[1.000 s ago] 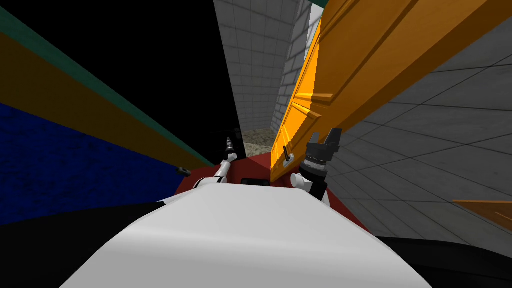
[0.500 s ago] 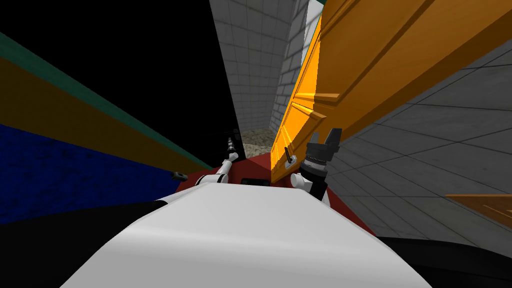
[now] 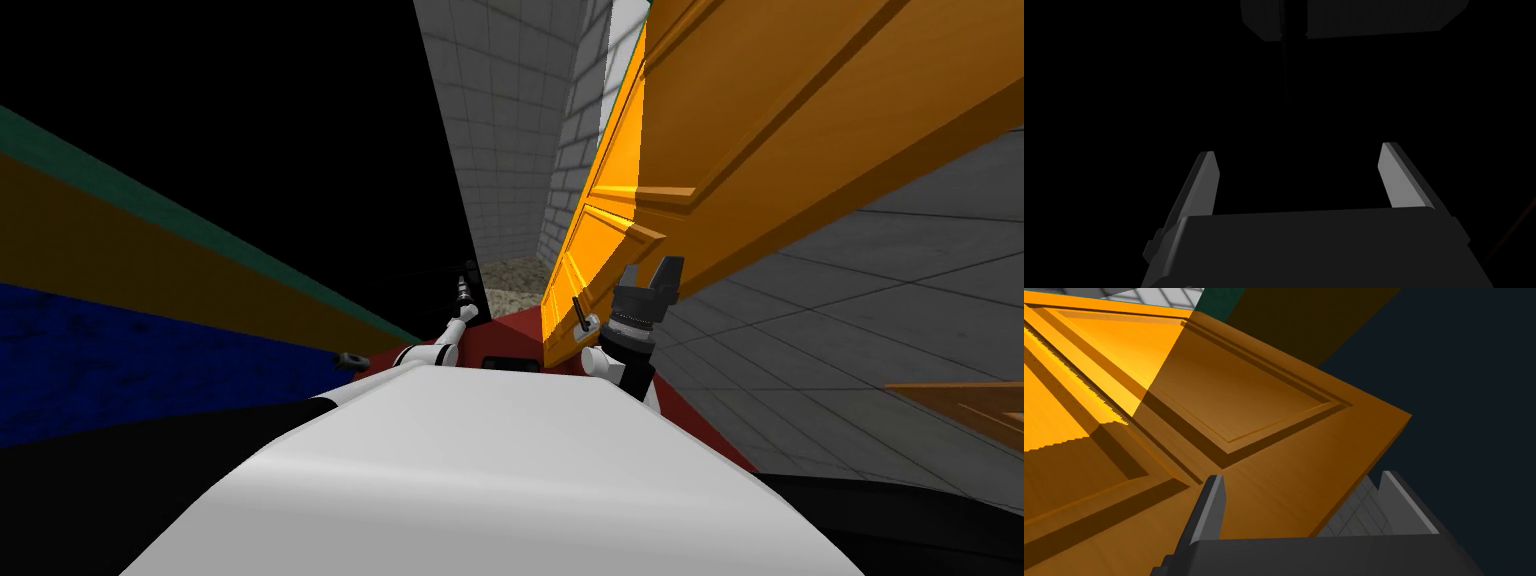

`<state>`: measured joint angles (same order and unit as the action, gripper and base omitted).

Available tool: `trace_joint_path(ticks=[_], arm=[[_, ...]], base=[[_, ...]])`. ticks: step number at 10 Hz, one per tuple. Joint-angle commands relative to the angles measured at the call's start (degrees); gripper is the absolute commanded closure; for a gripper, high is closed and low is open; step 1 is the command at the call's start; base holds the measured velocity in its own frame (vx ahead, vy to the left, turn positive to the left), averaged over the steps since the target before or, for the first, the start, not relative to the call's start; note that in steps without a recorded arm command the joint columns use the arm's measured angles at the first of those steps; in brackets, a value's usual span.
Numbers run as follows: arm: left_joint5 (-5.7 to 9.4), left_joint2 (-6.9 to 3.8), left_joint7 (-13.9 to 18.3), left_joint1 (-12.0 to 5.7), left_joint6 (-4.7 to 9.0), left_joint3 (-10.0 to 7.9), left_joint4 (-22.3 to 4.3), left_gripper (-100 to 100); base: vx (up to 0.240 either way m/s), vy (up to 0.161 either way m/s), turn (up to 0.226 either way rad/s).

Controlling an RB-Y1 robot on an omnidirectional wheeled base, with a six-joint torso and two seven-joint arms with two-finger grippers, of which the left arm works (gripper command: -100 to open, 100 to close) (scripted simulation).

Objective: Pull the door open

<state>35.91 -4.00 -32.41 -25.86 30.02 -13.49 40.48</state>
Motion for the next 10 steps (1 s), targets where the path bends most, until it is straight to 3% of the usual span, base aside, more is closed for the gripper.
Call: trace_joint_path(ticks=[1,5,10], arm=[[-1.96,0.2,1.0,0.08,-0.36,-0.57,0.3,-100],[-6.98,1.06,3.6,0.27,-1.28,-2.04,1.0,-100],[-12.19,2.36,6.3,0.46,-2.22,-3.61,1.7,-100]], base=[[0.015,0.017,-0.22],[0.055,0.043,-0.181],[0.086,0.069,-0.004]])
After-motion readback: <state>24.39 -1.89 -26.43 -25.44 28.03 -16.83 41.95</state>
